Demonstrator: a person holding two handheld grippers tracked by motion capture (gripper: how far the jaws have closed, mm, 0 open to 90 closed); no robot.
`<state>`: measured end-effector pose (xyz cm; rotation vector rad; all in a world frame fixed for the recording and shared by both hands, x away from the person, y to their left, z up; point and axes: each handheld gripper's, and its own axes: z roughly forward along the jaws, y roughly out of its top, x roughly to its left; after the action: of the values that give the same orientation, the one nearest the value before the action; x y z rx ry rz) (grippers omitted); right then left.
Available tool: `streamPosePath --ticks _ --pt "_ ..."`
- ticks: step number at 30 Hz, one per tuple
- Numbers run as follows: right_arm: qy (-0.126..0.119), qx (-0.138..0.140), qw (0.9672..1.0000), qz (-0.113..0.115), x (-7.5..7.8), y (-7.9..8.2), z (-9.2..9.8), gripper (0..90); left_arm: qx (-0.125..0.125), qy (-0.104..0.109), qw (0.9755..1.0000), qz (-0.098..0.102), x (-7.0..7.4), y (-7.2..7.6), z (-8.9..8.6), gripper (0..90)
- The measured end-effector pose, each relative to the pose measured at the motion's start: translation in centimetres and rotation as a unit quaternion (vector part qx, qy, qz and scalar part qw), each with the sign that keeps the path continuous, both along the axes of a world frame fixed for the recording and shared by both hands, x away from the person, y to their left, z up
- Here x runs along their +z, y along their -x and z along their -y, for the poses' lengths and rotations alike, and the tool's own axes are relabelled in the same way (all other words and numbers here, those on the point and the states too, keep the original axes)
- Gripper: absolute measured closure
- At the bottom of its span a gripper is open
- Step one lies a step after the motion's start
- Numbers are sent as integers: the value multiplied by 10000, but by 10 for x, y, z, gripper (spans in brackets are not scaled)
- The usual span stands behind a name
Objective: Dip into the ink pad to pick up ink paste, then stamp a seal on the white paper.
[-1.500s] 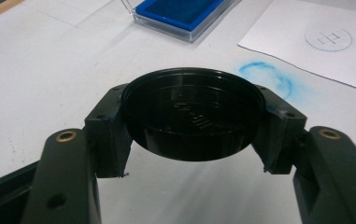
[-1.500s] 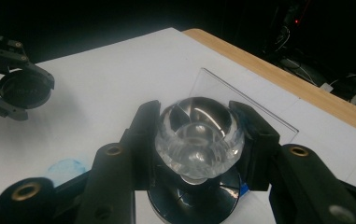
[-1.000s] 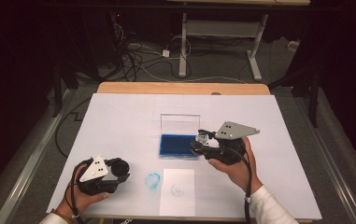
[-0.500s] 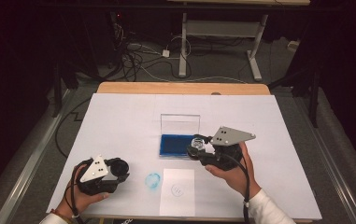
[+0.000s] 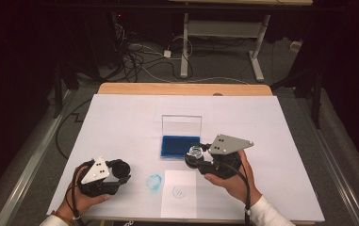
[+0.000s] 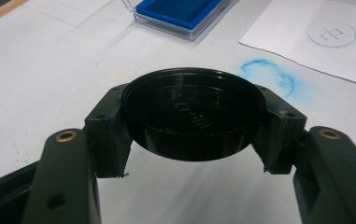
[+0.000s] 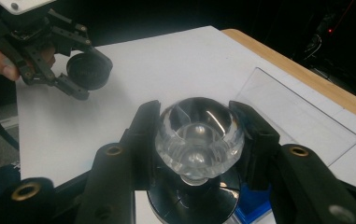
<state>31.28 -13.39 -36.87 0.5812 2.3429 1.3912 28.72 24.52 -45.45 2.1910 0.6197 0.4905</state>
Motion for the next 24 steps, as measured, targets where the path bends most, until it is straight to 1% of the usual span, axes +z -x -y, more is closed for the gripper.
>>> streamPosePath --ticks 6,11,13,17,22,24 --pt "27 111 9999 -43 -5 4 -3 568 -6 -12 10000 2 0 0 0 362" --pt "18 151 9999 -78 -10 9 -6 567 -20 -2 10000 -5 0 -1 2 362" --pt "45 215 9997 -135 -13 10 -7 568 -24 -17 10000 -7 0 -2 2 362" --pt "136 286 9993 -178 -20 11 -13 567 -20 -32 10000 12 1 0 3 362" --pt "182 329 9990 -227 -28 12 -17 568 -32 -30 10000 24 1 -1 4 362" --pt "213 365 9987 -296 -32 12 -19 567 -43 -47 10000 35 2 0 4 362"
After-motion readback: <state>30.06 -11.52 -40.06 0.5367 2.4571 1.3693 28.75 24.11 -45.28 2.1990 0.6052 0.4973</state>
